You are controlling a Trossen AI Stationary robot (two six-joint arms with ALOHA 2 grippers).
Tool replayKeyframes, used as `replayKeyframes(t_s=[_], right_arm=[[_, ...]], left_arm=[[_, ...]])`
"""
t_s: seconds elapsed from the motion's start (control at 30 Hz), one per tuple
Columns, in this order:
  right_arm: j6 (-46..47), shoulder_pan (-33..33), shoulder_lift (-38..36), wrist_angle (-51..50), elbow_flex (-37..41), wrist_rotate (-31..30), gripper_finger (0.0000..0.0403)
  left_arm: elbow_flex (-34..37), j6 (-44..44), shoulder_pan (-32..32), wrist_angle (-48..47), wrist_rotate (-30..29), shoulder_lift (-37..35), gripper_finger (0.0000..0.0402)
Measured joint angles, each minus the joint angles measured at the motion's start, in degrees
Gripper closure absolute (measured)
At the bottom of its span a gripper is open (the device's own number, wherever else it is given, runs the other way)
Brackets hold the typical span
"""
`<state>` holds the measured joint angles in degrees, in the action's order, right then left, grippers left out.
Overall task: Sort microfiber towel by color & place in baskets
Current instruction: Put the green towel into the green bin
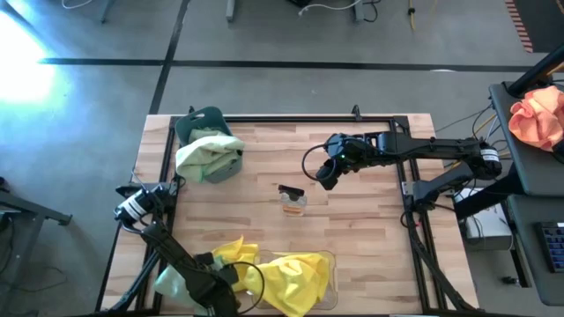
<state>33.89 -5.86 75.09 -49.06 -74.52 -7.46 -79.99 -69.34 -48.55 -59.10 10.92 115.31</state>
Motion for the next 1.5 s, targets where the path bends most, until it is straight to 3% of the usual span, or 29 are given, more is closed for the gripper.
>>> replayKeyframes(t_s=[0.3,0.63,0.93,1.1,1.5], right_arm=[[-0.6,0.0,0.0,0.0,0.0,0.0,0.0321],[-1.7,0.0,0.0,0.0,0.0,0.0,0.0321],[-3.1,0.0,0.0,-0.3,0.0,0.2,0.0321],[-3.6,0.0,0.0,-0.5,0.0,0.4,0.0321],[-4.6,1.9,0.0,-2.9,0.1,0.6,0.0321]], left_arm=[[-9.7,-1.2,0.0,-11.4,-1.1,0.1,0.0397],[-27.7,-9.1,0.2,-31.5,-11.7,0.0,0.0398],[-38.3,-12.2,0.8,-30.9,-25.5,-0.8,0.0398],[-39.0,-11.7,2.0,-30.8,-28.8,-0.9,0.0398],[-31.5,-4.4,8.9,-30.9,-31.4,-2.4,0.0398]])
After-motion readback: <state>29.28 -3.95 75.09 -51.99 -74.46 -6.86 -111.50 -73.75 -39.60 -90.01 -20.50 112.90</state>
